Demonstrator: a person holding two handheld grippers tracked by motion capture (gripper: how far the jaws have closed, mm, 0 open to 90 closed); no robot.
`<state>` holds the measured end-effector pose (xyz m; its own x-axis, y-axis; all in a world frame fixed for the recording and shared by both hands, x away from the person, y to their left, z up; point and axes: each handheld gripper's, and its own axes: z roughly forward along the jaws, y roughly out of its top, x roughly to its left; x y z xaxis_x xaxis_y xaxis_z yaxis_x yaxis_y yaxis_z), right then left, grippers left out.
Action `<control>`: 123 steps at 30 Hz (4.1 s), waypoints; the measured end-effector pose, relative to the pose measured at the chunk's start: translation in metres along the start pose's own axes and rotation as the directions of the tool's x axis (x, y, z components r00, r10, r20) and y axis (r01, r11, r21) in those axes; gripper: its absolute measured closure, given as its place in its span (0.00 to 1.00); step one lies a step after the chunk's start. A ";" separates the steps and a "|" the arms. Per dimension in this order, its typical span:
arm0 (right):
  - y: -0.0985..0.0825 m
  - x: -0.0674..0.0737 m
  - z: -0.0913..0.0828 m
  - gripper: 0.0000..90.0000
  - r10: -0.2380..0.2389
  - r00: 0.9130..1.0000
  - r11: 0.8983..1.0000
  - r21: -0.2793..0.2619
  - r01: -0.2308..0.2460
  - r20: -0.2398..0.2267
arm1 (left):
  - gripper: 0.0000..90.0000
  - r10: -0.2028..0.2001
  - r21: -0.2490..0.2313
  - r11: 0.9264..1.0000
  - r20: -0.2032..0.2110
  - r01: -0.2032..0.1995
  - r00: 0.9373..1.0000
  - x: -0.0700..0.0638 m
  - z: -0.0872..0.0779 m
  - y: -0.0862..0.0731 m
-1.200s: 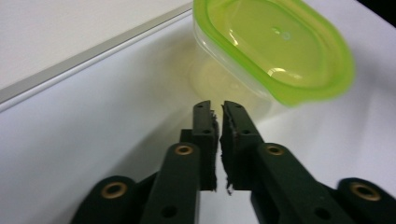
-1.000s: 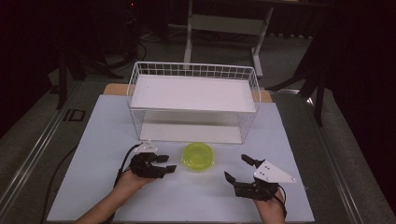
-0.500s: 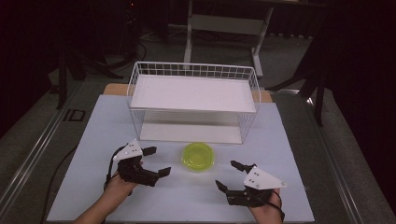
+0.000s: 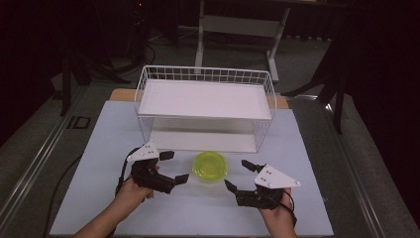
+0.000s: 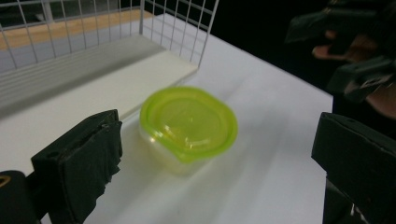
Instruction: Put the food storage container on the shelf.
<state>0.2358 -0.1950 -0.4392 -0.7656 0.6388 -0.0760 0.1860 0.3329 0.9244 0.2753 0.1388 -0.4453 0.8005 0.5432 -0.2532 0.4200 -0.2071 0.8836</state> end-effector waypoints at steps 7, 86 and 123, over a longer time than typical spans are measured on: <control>0.006 -0.017 0.014 0.15 0.084 0.995 0.996 -0.019 -0.086 -0.056 | 0.06 -0.013 0.029 0.999 0.014 0.012 1.000 0.002 0.015 0.012; -0.014 -0.015 0.064 0.90 0.407 0.913 0.892 0.231 -0.389 -0.034 | 0.91 -0.176 0.131 0.973 -0.105 0.189 0.979 0.005 0.033 -0.022; -0.010 -0.060 0.122 0.89 0.463 0.881 0.858 0.199 -0.473 0.099 | 0.90 -0.208 0.077 0.971 -0.202 0.227 0.957 0.062 0.076 -0.011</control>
<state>0.3545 -0.1521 -0.4892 -0.5272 0.7856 0.3239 0.6446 0.1213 0.7548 0.3533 0.1126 -0.5006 0.5925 0.7272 -0.3465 0.6225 -0.1404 0.7699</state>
